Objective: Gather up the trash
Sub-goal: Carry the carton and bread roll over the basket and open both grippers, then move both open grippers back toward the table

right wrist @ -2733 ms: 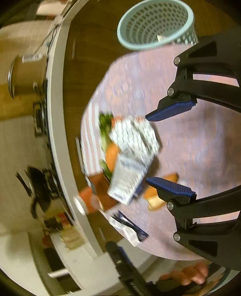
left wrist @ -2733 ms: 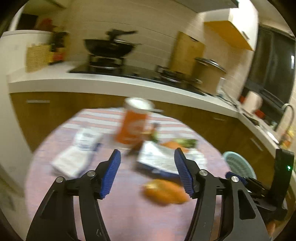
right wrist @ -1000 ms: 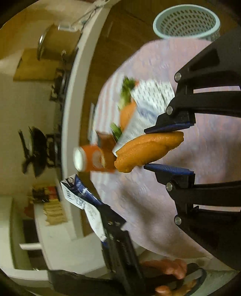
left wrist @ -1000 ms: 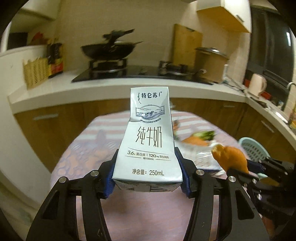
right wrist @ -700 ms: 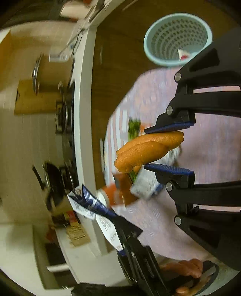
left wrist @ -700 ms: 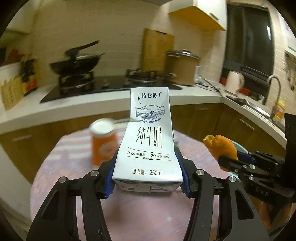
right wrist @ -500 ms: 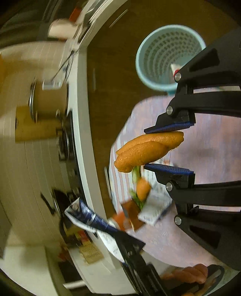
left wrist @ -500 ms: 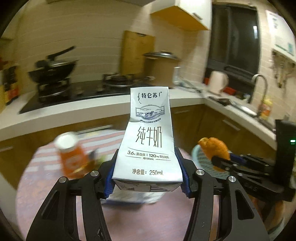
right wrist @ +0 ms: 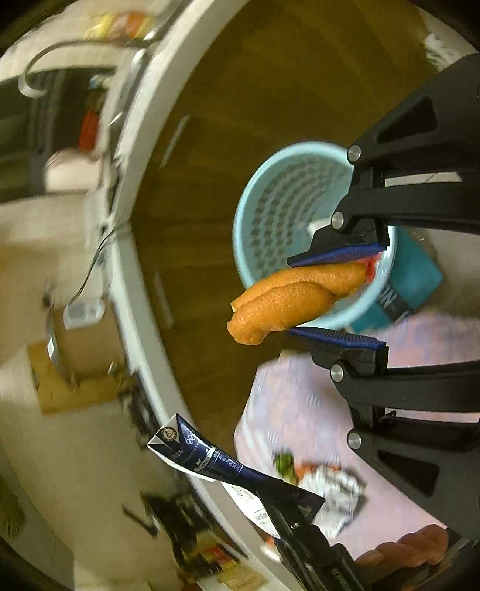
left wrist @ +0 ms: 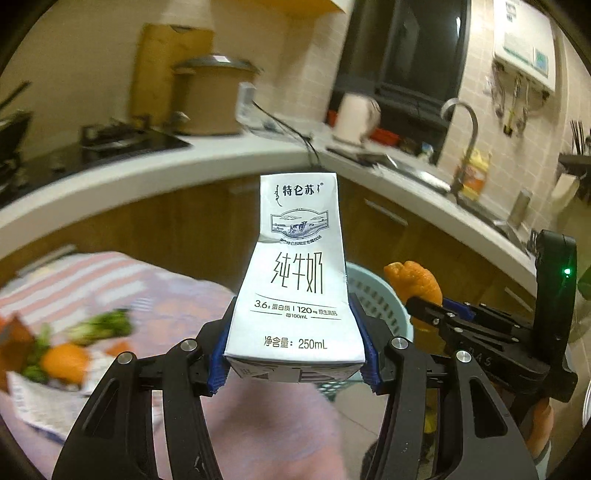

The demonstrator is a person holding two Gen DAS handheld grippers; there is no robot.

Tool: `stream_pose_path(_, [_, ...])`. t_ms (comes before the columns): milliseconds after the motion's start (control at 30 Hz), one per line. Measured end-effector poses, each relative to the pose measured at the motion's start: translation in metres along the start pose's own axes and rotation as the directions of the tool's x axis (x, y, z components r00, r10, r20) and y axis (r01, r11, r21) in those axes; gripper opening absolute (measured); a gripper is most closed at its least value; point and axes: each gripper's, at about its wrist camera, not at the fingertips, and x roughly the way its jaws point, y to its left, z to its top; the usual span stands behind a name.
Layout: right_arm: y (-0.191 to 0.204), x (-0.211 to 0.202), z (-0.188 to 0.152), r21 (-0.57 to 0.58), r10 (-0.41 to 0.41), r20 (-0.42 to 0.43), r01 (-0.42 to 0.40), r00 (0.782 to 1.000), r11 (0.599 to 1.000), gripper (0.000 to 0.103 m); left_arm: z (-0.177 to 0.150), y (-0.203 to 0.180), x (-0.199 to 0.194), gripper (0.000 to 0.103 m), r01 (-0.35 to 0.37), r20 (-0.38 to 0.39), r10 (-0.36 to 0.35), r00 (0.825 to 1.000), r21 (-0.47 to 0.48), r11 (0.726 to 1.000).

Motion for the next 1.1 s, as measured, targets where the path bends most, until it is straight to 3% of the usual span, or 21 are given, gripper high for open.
stream_pose_path(200, [-0.053,0.064,-0.024,0.098,-0.043,-0.179,0.062,0.983,0.993,0.03,-0.015,-0.019,0.09,0.053,0.026,-0.172,-0.031,0.985,-0.028,0.999])
stream_pose_path(433, [-0.066,0.084,-0.04,0.109,-0.065,-0.226,0.092,0.972,0.99,0.031,-0.033,-0.022,0.143,0.053,0.047,-0.287,-0.061,0.956,-0.054,0.997])
stream_pose_path(500, [-0.07,0.087,-0.038,0.123,-0.061,-0.227,0.09,0.972,0.988,0.035,-0.034,-0.021,0.146,0.055,0.041,-0.296,-0.055,0.953,-0.054,0.998])
stream_pose_path(533, [-0.072,0.087,-0.038,0.128,-0.059,-0.226,0.089,0.972,0.988,0.043,-0.034,-0.021,0.148,0.067,0.037,-0.303,-0.052,0.952,-0.053,0.998])
stream_pose_path(567, [-0.072,0.086,-0.037,0.13,-0.061,-0.22,0.092,0.973,0.987,0.051,-0.034,-0.021,0.147,0.071,0.032,-0.3,-0.046,0.953,-0.054,0.998])
stream_pose_path(600, [-0.072,0.084,-0.036,0.131,-0.064,-0.215,0.094,0.975,0.987,0.053,-0.034,-0.021,0.144,0.072,0.029,-0.289,-0.043,0.956,-0.052,0.998])
stream_pose_path(833, [-0.07,0.071,-0.028,0.141,-0.045,-0.178,0.07,0.983,0.988,0.053,-0.028,-0.017,0.123,0.072,0.038,-0.259,-0.052,0.965,-0.06,0.997])
stream_pose_path(1100, [-0.03,0.049,-0.021,0.071,-0.005,-0.121,0.014,0.993,0.997,0.053,-0.027,-0.005,0.079,0.072,0.033,-0.179,-0.048,0.983,-0.084,0.996])
